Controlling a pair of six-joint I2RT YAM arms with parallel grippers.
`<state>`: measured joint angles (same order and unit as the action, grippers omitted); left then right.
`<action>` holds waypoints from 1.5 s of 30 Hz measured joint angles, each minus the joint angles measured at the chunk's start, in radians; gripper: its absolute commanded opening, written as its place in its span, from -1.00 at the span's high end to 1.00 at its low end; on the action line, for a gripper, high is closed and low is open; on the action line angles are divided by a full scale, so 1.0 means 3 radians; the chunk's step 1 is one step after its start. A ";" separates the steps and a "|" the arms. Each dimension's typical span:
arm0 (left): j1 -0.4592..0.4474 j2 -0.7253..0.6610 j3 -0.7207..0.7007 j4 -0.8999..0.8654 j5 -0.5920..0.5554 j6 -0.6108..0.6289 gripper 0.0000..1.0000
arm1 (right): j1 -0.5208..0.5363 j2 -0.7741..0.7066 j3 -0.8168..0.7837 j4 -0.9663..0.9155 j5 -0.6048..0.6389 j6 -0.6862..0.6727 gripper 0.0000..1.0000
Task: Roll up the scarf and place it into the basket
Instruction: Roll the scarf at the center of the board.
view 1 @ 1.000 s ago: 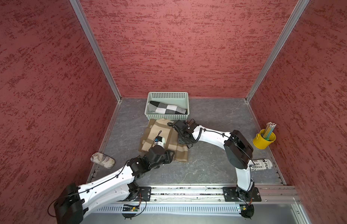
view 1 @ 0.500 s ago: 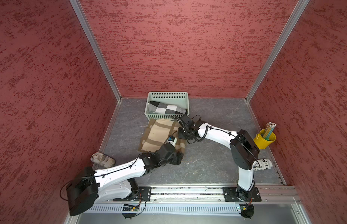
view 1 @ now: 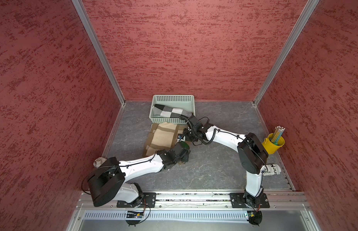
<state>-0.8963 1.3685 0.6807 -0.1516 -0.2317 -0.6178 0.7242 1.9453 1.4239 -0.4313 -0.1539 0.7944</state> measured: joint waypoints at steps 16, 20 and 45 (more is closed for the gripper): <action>0.1125 -0.0336 -0.0890 0.0674 0.1308 -0.0744 1.00 | -0.0248 -0.0510 -0.0855 0.1058 -0.0337 0.0195 -0.06; 0.1176 -0.0333 -0.0893 0.0670 0.1427 -0.0799 1.00 | -0.0248 -0.0342 -0.0918 0.1298 -0.0376 0.0281 -0.15; 0.0945 -0.0725 -0.0361 -0.0299 0.1080 -0.0276 -0.44 | -0.0243 0.0248 -0.0841 0.1811 -0.0497 0.0352 0.93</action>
<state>-0.6128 1.1511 0.5724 -0.2413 0.0921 -0.7006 0.6514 2.0197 1.1717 0.1120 -0.3031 0.9001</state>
